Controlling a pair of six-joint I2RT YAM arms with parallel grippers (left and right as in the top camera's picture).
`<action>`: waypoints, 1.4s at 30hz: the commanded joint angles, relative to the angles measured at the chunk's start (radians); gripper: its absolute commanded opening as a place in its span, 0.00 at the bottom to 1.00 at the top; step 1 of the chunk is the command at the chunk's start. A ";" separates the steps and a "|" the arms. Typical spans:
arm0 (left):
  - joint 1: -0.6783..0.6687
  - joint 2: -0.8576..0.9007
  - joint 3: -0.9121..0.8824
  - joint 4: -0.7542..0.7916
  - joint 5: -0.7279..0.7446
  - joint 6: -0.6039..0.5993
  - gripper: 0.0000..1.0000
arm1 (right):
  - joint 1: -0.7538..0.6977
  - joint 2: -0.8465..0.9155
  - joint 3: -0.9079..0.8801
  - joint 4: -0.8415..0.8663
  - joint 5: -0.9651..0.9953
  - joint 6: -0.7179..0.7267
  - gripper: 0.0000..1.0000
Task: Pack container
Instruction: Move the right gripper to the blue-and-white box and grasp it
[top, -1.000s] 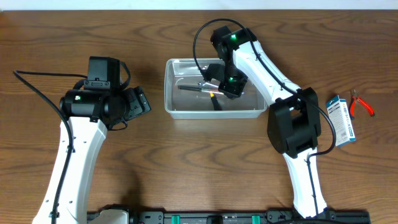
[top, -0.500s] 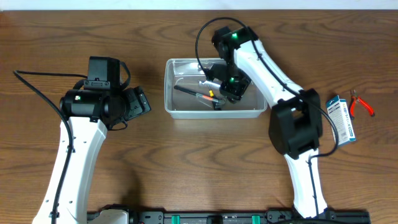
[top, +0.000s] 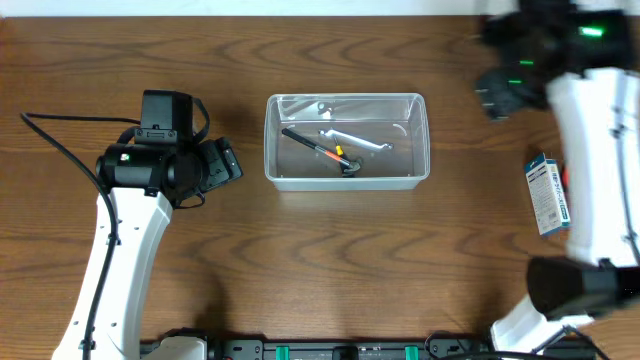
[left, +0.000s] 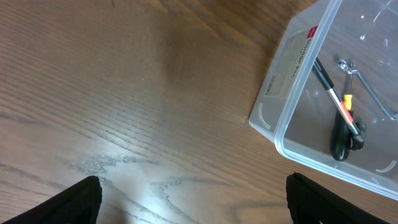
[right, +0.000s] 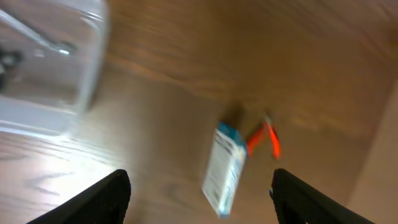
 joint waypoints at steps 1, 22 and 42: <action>-0.002 0.006 -0.005 -0.001 -0.013 0.017 0.87 | -0.082 0.005 0.002 -0.032 0.004 0.026 0.76; -0.002 0.006 -0.005 0.000 -0.013 0.017 0.87 | -0.323 0.025 -0.516 0.229 -0.056 -0.094 0.80; -0.002 0.006 -0.005 -0.001 -0.013 0.017 0.87 | -0.442 0.025 -0.901 0.603 -0.147 -0.062 0.66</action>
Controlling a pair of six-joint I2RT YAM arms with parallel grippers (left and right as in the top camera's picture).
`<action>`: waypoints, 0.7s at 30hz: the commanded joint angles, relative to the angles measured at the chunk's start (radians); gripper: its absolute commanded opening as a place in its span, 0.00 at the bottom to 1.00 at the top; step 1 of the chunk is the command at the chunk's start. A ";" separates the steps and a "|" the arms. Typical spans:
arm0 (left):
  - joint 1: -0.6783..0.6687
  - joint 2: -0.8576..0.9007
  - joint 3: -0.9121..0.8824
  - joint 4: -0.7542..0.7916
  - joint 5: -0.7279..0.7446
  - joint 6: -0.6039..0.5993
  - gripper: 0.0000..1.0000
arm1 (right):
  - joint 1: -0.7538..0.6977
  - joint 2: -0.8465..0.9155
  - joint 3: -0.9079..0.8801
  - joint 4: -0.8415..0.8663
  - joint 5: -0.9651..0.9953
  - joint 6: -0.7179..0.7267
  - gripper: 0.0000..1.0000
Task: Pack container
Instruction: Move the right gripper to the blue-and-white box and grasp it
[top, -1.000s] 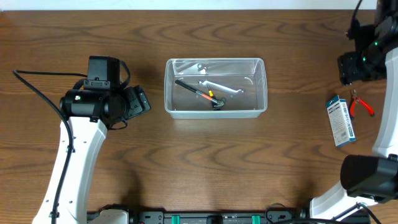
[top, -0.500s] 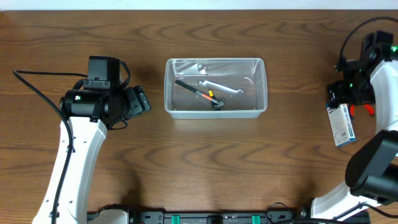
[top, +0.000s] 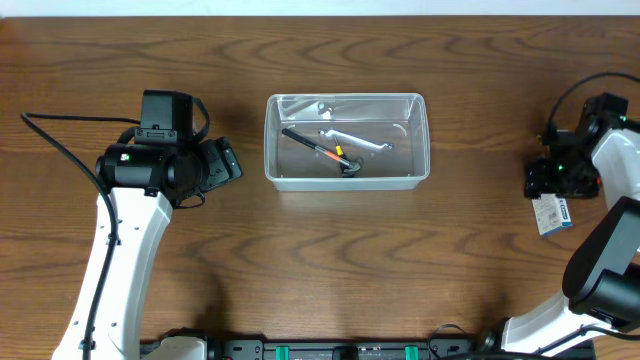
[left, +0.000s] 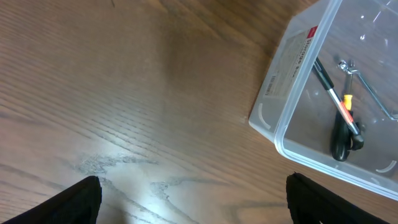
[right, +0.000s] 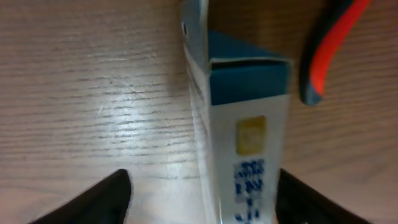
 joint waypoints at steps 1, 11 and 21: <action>-0.002 0.006 -0.005 -0.002 -0.013 0.017 0.87 | -0.014 0.000 -0.029 0.027 -0.018 0.014 0.64; -0.002 0.006 -0.005 -0.002 -0.012 0.017 0.87 | -0.018 0.000 -0.095 0.116 -0.018 0.063 0.52; -0.002 0.006 -0.005 -0.002 -0.012 0.017 0.87 | -0.017 -0.001 -0.052 0.090 -0.080 0.101 0.13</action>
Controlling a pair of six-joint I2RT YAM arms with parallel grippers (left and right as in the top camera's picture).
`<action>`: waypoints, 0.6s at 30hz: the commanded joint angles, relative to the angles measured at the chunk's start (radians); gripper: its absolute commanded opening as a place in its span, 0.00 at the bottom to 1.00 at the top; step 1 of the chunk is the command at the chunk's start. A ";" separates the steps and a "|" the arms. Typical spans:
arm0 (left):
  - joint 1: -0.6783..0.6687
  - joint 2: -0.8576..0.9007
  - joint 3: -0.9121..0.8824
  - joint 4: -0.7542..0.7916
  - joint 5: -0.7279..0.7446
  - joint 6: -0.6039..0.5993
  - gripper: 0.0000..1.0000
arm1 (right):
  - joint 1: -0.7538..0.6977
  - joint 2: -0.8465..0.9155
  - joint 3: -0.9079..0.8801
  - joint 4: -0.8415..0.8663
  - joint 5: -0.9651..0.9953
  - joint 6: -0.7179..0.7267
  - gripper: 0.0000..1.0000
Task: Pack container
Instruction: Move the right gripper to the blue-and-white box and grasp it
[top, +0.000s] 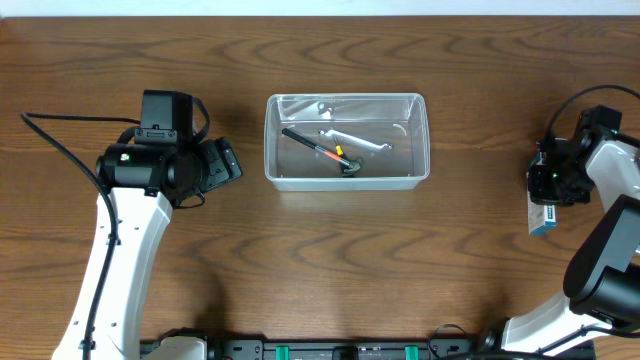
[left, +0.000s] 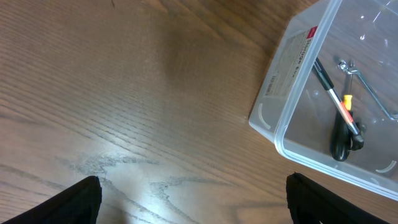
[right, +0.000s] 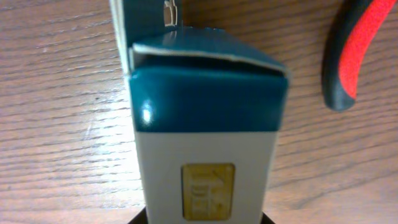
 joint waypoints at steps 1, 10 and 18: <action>-0.002 0.006 -0.005 -0.002 -0.012 0.017 0.87 | -0.006 -0.002 0.061 -0.033 -0.069 0.042 0.12; -0.002 0.006 -0.005 0.006 -0.012 0.017 0.87 | 0.076 -0.002 0.419 -0.154 -0.356 0.044 0.06; -0.002 0.006 -0.005 0.005 -0.012 0.017 0.87 | 0.320 -0.002 0.745 -0.203 -0.375 -0.045 0.01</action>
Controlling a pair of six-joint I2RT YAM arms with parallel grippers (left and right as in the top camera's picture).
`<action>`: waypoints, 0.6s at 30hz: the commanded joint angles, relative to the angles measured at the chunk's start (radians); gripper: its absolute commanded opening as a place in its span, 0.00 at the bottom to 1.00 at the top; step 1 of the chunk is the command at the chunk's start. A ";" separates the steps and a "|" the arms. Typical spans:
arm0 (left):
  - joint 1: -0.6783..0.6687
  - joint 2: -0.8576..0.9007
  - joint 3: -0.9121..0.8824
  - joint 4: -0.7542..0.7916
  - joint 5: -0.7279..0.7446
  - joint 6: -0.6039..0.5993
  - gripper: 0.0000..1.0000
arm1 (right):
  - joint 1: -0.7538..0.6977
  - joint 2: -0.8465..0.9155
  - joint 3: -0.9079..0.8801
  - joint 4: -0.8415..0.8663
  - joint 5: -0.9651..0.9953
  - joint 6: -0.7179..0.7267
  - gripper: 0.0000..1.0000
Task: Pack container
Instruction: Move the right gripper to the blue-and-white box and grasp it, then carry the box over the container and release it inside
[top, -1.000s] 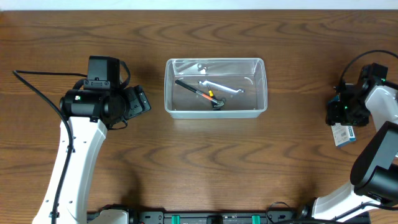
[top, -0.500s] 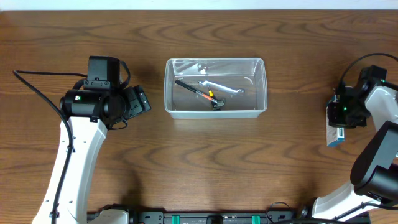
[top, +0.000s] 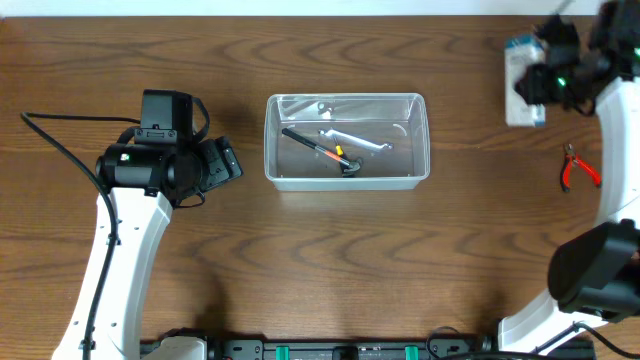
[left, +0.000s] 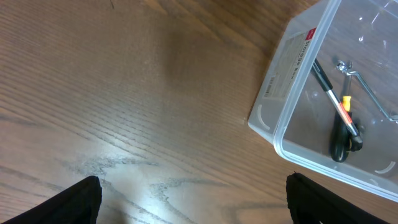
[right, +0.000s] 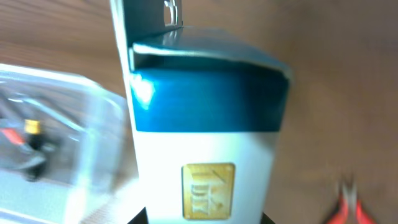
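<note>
A clear plastic container stands mid-table with a black hammer and a silver wrench inside. My right gripper is shut on a white and teal box, held in the air at the far right of the table; the box fills the right wrist view, with the container blurred at left. Red-handled pliers lie on the table at right. My left gripper stands open over bare wood left of the container.
The left arm stands at the table's left side. Bare wooden table lies in front of the container and between it and the right arm.
My right gripper has lifted the box off the table beside the pliers and now holds it toward the far right, nearer the container. The left arm has not moved.
The right arm was high at the far right, with the box and pliers lying on the table at the right edge. Then the gripper was down at the box, then shut on it, and now it holds the box up.
</note>
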 joint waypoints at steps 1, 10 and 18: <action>-0.002 0.006 -0.005 0.001 -0.013 0.017 0.87 | 0.128 -0.008 0.107 -0.002 -0.055 -0.093 0.01; -0.002 0.006 -0.005 0.001 -0.013 0.068 0.88 | 0.451 0.001 0.149 0.053 0.006 -0.393 0.01; -0.002 0.006 -0.005 0.002 -0.013 0.081 0.87 | 0.588 0.062 0.148 -0.013 0.136 -0.488 0.01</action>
